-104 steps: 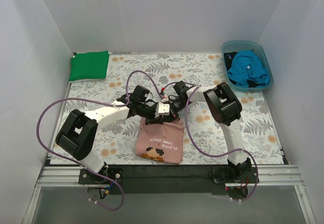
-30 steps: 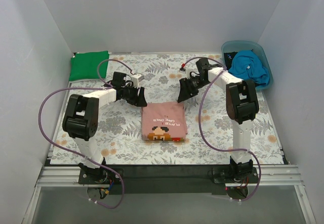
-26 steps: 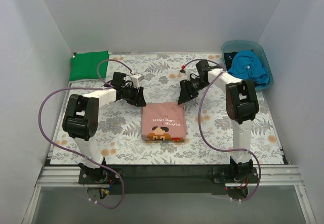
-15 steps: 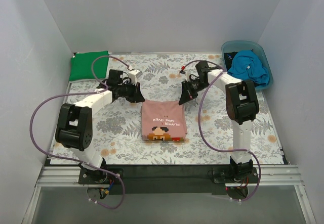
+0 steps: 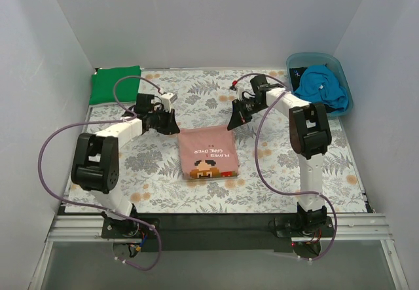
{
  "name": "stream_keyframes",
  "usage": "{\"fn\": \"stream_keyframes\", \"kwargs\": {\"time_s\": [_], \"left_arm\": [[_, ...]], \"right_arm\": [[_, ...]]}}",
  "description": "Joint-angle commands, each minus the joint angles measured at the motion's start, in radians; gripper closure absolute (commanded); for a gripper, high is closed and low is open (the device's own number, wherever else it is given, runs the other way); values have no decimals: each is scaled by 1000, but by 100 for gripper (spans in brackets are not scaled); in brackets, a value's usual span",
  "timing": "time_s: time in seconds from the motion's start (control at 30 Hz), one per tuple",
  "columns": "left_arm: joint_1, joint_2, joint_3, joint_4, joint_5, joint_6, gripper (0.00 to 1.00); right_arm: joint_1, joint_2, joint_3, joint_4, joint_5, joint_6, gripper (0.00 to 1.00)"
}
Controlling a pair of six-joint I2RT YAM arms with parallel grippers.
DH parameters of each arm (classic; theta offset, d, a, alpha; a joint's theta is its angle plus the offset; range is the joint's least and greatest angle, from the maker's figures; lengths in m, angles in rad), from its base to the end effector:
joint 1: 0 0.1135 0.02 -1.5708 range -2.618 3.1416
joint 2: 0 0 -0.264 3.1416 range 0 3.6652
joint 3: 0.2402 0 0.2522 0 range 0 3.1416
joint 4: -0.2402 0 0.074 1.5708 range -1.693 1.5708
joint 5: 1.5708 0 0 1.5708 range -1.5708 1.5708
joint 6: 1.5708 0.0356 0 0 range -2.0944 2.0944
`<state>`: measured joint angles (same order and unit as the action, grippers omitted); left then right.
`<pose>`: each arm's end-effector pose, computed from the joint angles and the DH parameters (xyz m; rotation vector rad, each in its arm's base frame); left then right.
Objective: Fold and stack the t-shirts
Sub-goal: Fold the tshirt
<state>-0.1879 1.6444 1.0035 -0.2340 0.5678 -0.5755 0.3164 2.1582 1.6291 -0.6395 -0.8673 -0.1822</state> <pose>0.3288 -0.0820 0.1986 -0.2232 2.5192 -1.0208 0.4155 0.1646 0.1721 -0.8624 2.4117 1.2129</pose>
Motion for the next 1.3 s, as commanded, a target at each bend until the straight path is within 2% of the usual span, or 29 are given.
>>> {"fn": "stream_keyframes", "kwargs": {"time_s": [0.0, 0.2, 0.23, 0.27, 0.37, 0.4, 0.43, 0.47, 0.53, 0.6, 0.67, 0.7, 0.77, 0.83, 0.93, 1.17, 1.27], "left_arm": [[34, 95, 24, 53, -62, 9, 100], [45, 209, 104, 110, -37, 8, 100], [47, 228, 113, 117, -40, 6, 100], [48, 235, 135, 119, -43, 3, 100], [68, 206, 158, 101, -17, -32, 70], [76, 183, 152, 95, 6, -41, 57], [88, 154, 143, 82, 26, -49, 54], [91, 73, 130, 73, 79, -55, 51], [93, -16, 75, 65, 138, -93, 48], [91, -114, 26, 77, 257, -215, 46], [70, -144, -41, 97, 390, -291, 39], [58, -159, -64, 111, 412, -335, 35], [12, -163, -153, 214, 441, -467, 30], [-16, -132, -203, 344, 449, -580, 26], [-18, -8, -206, 400, 440, -644, 25], [30, 283, -71, 348, 333, -584, 25], [68, 298, 19, 283, 348, -537, 25]], "right_arm": [[0, 80, 78, 44, 20, 19, 99], [0, 111, 136, 98, 71, 56, 98], [0, 104, 143, 106, 79, 62, 93], [0, 94, 150, 109, 89, 66, 74], [-10, 62, 166, 107, 125, 70, 50], [-13, 14, 160, 107, 129, 70, 45], [-19, -15, 150, 109, 131, 73, 40], [-22, -76, 123, 110, 131, 72, 30], [-23, -138, 86, 124, 81, 81, 29], [-19, -225, -38, 215, -5, 173, 20], [4, -286, -154, 314, -132, 271, 11], [18, -297, -246, 398, -168, 342, 9], [73, -298, -297, 444, -217, 389, 3], [113, -262, -344, 518, -243, 453, 2], [113, -169, -345, 616, -243, 520, 2], [52, 64, -207, 613, -121, 481, 2], [20, 72, -152, 589, -117, 478, 2]]}}
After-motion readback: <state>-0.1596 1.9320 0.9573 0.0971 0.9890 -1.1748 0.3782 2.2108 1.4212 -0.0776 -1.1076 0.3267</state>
